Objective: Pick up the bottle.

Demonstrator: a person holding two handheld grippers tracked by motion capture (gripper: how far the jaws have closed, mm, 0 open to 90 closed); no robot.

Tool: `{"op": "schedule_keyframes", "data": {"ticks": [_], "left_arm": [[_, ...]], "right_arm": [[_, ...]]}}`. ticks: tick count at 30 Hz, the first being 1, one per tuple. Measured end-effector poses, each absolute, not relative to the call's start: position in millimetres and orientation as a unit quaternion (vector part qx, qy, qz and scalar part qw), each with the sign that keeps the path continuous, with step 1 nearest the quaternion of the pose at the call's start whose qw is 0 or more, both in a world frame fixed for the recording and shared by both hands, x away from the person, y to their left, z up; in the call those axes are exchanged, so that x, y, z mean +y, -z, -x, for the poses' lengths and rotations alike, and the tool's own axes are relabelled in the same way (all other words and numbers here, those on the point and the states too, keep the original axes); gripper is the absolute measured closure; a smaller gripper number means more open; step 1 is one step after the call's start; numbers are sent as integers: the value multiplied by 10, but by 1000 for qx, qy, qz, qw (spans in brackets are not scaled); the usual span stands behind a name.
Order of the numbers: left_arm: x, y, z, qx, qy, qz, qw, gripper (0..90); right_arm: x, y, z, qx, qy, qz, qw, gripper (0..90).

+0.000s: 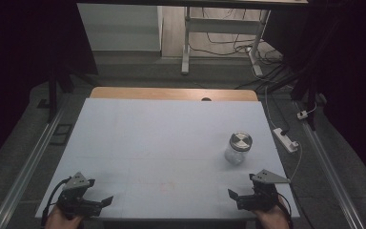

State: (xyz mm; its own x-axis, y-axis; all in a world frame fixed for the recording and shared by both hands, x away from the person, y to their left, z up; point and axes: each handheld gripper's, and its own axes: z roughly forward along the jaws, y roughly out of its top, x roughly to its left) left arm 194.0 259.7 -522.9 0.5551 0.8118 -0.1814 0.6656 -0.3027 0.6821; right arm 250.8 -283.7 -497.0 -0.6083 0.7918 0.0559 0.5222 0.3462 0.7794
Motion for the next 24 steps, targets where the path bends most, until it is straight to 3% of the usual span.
{"op": "schedule_keyframes", "data": {"ticks": [24], "left_arm": [[2570, 5231, -1939, 446, -95, -811, 366, 39]], "right_arm": [[-2818, 4898, -2571, 802, -420, -393, 164, 0]]}}
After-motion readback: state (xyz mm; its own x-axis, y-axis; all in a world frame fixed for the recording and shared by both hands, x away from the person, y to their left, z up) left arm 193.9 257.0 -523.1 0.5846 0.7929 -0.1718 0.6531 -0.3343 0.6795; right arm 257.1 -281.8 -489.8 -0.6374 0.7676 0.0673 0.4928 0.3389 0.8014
